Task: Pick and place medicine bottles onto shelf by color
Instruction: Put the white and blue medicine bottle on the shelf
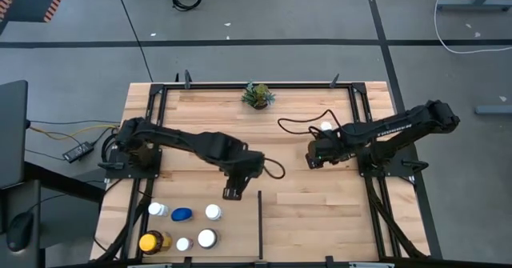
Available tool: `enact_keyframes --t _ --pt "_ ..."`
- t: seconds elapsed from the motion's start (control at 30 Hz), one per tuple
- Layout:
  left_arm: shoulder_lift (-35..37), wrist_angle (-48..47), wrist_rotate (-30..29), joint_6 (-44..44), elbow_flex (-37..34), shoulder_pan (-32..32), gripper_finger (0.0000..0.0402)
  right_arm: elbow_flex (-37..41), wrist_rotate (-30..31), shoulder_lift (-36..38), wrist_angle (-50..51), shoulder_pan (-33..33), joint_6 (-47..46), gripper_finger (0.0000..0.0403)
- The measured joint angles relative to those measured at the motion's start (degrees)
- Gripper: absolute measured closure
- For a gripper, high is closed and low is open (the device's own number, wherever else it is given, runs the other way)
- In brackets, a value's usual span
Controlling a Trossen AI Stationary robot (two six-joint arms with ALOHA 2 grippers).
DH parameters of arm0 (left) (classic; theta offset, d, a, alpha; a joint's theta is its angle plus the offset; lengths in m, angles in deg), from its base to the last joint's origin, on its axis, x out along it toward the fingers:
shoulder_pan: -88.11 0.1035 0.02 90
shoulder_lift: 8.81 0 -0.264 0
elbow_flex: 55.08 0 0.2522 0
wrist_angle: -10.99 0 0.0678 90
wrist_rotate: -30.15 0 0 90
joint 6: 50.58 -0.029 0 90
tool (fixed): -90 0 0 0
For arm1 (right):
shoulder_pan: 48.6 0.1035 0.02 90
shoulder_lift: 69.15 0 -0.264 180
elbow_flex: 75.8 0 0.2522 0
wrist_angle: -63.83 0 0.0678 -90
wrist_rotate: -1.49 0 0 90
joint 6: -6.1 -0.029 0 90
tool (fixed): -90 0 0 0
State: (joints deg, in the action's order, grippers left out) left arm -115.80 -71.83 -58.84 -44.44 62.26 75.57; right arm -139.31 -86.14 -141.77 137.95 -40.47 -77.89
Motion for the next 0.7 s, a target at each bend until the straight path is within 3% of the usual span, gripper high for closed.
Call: enact_keyframes --t 0.27,0.47,0.7 --pt "1.67 1.53 -1.97 12.03 0.01 -6.82 0.0221 0.00 2.30 0.00 -0.84 9.38 -10.63 0.0089" --pt "1.51 4.50 -6.59 22.09 0.01 -12.47 0.0206 0.00 2.51 0.00 -0.98 14.08 -11.01 0.0089" --pt "1.27 6.33 -6.82 30.89 0.01 -18.56 0.0217 0.00 3.23 0.00 -1.33 18.82 -11.01 0.0089"
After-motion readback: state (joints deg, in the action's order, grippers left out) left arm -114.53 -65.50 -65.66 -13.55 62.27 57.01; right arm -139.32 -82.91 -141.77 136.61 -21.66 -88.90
